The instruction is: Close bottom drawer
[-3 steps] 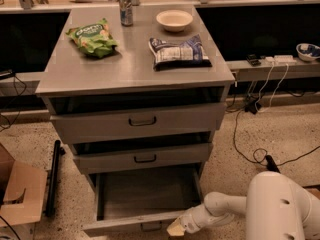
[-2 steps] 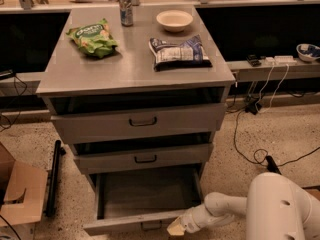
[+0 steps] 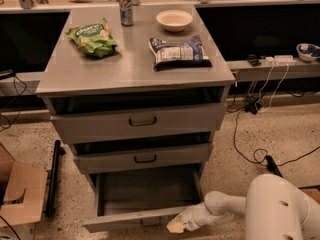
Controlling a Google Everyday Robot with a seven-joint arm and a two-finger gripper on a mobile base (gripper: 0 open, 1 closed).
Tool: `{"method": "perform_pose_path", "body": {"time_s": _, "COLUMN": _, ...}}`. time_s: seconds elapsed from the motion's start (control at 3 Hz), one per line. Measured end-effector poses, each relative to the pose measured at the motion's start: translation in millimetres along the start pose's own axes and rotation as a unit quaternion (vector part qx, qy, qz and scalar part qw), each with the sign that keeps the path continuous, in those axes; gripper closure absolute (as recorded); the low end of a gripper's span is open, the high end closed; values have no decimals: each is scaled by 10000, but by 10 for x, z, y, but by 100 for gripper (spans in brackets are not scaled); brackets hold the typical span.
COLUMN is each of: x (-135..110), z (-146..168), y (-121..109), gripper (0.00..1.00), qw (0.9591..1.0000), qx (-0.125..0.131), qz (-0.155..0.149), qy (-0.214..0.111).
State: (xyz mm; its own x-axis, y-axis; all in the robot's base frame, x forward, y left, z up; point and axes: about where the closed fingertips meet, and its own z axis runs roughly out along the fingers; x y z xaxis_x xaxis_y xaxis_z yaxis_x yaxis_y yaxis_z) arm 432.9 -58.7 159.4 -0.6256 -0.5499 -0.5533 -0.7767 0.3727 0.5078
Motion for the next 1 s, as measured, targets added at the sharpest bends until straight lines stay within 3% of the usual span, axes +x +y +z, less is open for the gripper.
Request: {"method": "perform_pose_path", "body": {"time_s": 1.0, "x": -103, "z": 59, "y": -110, "gripper": 100, "qw": 9998, "qx": 147, "qz": -139, "qy": -70}}
